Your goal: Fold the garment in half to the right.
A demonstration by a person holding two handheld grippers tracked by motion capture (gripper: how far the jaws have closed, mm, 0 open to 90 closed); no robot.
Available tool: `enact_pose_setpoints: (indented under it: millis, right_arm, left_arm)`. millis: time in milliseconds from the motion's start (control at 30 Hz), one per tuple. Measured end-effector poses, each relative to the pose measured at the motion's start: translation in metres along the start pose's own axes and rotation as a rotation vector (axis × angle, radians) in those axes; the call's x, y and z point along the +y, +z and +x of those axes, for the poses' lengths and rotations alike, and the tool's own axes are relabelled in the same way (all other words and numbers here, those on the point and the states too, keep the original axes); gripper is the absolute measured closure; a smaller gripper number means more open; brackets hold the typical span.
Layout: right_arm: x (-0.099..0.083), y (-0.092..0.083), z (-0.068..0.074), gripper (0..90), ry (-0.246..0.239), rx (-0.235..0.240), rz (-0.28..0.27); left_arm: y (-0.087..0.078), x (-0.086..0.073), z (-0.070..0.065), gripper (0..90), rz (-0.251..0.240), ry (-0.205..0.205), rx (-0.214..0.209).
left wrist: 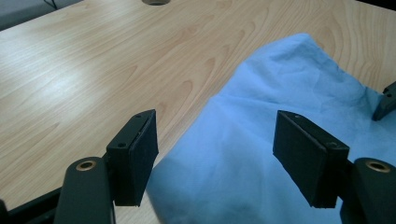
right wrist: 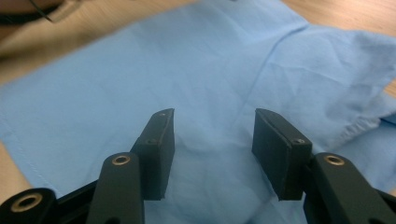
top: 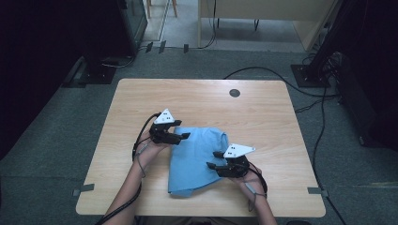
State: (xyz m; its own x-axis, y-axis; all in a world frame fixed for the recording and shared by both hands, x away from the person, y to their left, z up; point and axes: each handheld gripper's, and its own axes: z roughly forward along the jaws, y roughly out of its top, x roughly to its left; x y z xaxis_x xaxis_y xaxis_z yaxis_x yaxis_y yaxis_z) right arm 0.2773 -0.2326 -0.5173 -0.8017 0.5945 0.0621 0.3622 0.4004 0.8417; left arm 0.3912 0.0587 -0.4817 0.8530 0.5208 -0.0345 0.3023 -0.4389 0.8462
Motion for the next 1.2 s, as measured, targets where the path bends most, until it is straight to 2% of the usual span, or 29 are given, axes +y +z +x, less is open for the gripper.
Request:
enact_pose_setpoints:
  millis: [33, 100, 133, 300, 333, 367, 400, 500, 533, 633, 700, 733, 833, 867, 933, 1067, 1100, 1200]
  right_arm:
    - [-0.001, 0.001, -0.002, 48.7, -0.002, -0.024, 0.017]
    - [-0.001, 0.0, -0.003, 48.7, 0.001, -0.034, 0.014]
    - [0.004, -0.003, -0.004, 48.7, -0.01, -0.044, -0.011]
    - [0.008, -0.005, -0.006, 48.7, -0.03, -0.049, -0.023]
    - [0.016, -0.005, -0.01, 48.7, -0.062, -0.052, -0.029]
    - [0.016, -0.005, -0.01, 48.7, -0.062, -0.052, -0.029]
    - [0.027, -0.003, -0.019, 48.7, -0.091, -0.034, -0.033]
    - [0.027, -0.003, -0.019, 48.8, -0.091, -0.034, -0.033]
    - [0.033, -0.001, -0.022, 48.8, -0.125, -0.02, -0.033]
    - [0.033, -0.001, -0.022, 48.7, -0.125, -0.02, -0.033]
    - [0.036, 0.0, -0.024, 48.7, -0.135, -0.002, -0.036]
    - [0.039, 0.001, -0.025, 48.7, -0.159, 0.027, -0.036]
    - [0.039, 0.001, -0.025, 48.7, -0.159, 0.027, -0.036]
    - [0.041, 0.003, -0.025, 48.7, -0.171, 0.036, -0.027]
    - [0.044, 0.007, -0.026, 48.7, -0.189, 0.051, -0.022]
    - [0.044, 0.009, -0.027, 46.6, -0.187, 0.066, -0.023]
    - [0.042, 0.013, -0.029, 46.6, -0.165, 0.079, -0.013]
    - [0.04, 0.014, -0.03, 47.0, -0.168, 0.072, -0.001]
  left_arm:
    - [-0.002, -0.001, 0.0, 30.9, 0.0, -0.001, 0.001]
    - [-0.004, -0.003, -0.002, 30.9, -0.002, 0.0, 0.003]
    - [-0.004, -0.003, -0.002, 30.9, -0.002, 0.0, 0.003]
    - [-0.006, -0.006, -0.005, 30.9, 0.007, 0.008, 0.007]
    - [-0.007, -0.008, -0.005, 30.9, 0.006, 0.005, 0.012]
    - [-0.007, -0.008, -0.005, 30.8, 0.006, 0.005, 0.012]
    - [-0.007, -0.008, -0.005, 30.8, 0.006, 0.005, 0.012]
    - [-0.011, -0.01, -0.005, 30.8, 0.002, -0.008, 0.019]
    - [-0.011, -0.01, -0.005, 30.8, 0.002, -0.008, 0.019]
    - [-0.013, -0.011, -0.006, 30.8, -0.001, -0.014, 0.023]
    - [-0.016, -0.012, -0.009, 30.7, 0.005, -0.01, 0.033]
    - [-0.016, -0.012, -0.009, 30.7, 0.005, -0.01, 0.033]
    - [-0.016, -0.013, -0.01, 30.7, 0.012, -0.007, 0.04]
    - [-0.016, -0.016, -0.01, 30.7, 0.013, -0.032, 0.049]
    - [-0.016, -0.016, -0.01, 30.6, 0.013, -0.032, 0.049]
    - [-0.016, -0.018, -0.013, 30.6, 0.012, -0.043, 0.054]
    - [-0.016, -0.018, -0.013, 30.6, 0.012, -0.043, 0.054]
    - [-0.017, -0.019, -0.014, 30.6, 0.008, -0.042, 0.059]
